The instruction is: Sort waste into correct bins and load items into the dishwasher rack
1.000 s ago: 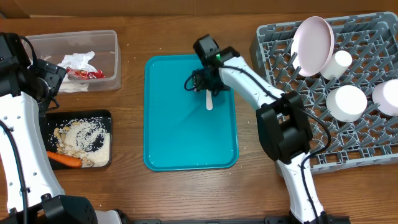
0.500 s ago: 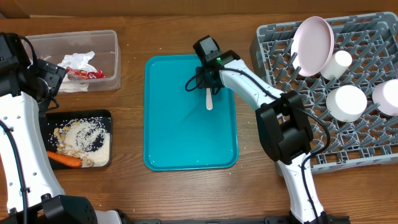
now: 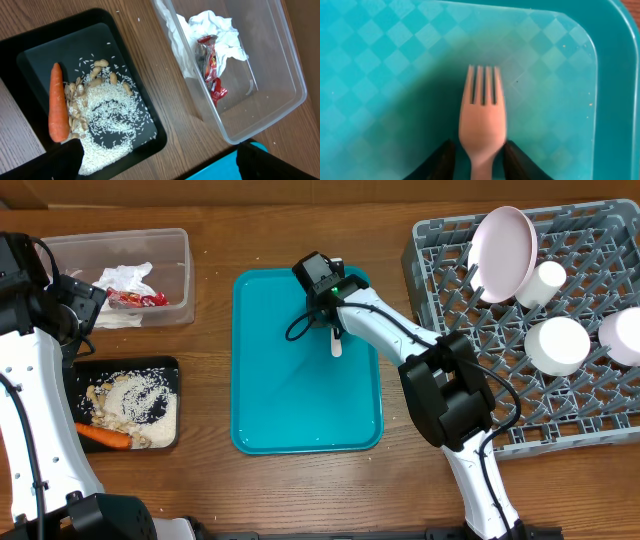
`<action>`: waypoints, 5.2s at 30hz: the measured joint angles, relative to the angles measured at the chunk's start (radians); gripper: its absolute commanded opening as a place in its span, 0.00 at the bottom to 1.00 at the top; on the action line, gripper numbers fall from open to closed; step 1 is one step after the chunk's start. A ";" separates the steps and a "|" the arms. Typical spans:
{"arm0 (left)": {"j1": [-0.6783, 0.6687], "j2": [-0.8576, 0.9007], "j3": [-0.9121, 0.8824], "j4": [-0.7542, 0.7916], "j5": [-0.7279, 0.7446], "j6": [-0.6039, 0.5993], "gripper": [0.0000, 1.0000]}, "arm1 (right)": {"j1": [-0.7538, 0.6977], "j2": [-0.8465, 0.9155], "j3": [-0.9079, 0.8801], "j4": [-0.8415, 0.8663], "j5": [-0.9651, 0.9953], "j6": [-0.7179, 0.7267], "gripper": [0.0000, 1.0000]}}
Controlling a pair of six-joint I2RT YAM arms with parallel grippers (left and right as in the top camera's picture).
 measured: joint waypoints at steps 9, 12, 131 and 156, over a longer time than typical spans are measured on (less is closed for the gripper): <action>0.000 0.000 0.000 0.000 0.000 0.000 1.00 | -0.020 -0.004 0.000 -0.014 -0.056 0.004 0.66; 0.000 0.000 0.000 0.000 0.000 0.000 1.00 | -0.034 -0.005 0.000 -0.024 -0.071 0.000 0.64; 0.000 0.000 0.000 0.000 0.000 0.000 1.00 | -0.018 -0.014 0.039 -0.534 -0.411 0.030 0.16; 0.000 0.000 0.000 0.000 0.000 0.000 1.00 | -0.288 -0.037 0.479 -0.861 -0.398 -0.183 0.04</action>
